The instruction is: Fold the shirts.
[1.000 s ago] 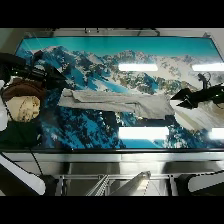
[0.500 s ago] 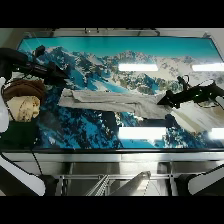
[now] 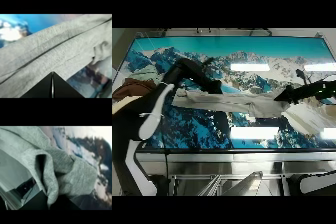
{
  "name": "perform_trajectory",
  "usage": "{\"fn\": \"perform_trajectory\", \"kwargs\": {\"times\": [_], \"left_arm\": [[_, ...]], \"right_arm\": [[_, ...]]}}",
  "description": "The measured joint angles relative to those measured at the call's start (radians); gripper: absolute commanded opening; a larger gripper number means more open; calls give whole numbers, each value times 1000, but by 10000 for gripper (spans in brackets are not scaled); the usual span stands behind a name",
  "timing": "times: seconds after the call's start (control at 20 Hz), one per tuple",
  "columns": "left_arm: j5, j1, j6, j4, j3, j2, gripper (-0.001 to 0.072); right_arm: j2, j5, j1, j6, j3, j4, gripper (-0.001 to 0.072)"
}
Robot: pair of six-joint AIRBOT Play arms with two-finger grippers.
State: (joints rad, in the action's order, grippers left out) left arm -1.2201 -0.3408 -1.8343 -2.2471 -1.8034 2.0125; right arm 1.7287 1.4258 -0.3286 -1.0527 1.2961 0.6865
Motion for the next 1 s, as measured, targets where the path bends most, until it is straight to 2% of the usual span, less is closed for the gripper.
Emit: {"fn": "perform_trajectory", "kwargs": {"times": [0.3,0.55,0.8,1.0], "left_arm": [[-37,-204,94,113,-195,172,14],[-27,-257,125,26,-234,213,15],[-67,-183,59,-182,-254,85,15],[-181,-11,23,-234,-224,-133,15]], "right_arm": [[-120,132,-128,22,22,-26,13],[-154,238,-168,26,55,-107,13],[-168,261,-82,27,63,-251,13],[-165,120,143,13,64,-299,14]]}}
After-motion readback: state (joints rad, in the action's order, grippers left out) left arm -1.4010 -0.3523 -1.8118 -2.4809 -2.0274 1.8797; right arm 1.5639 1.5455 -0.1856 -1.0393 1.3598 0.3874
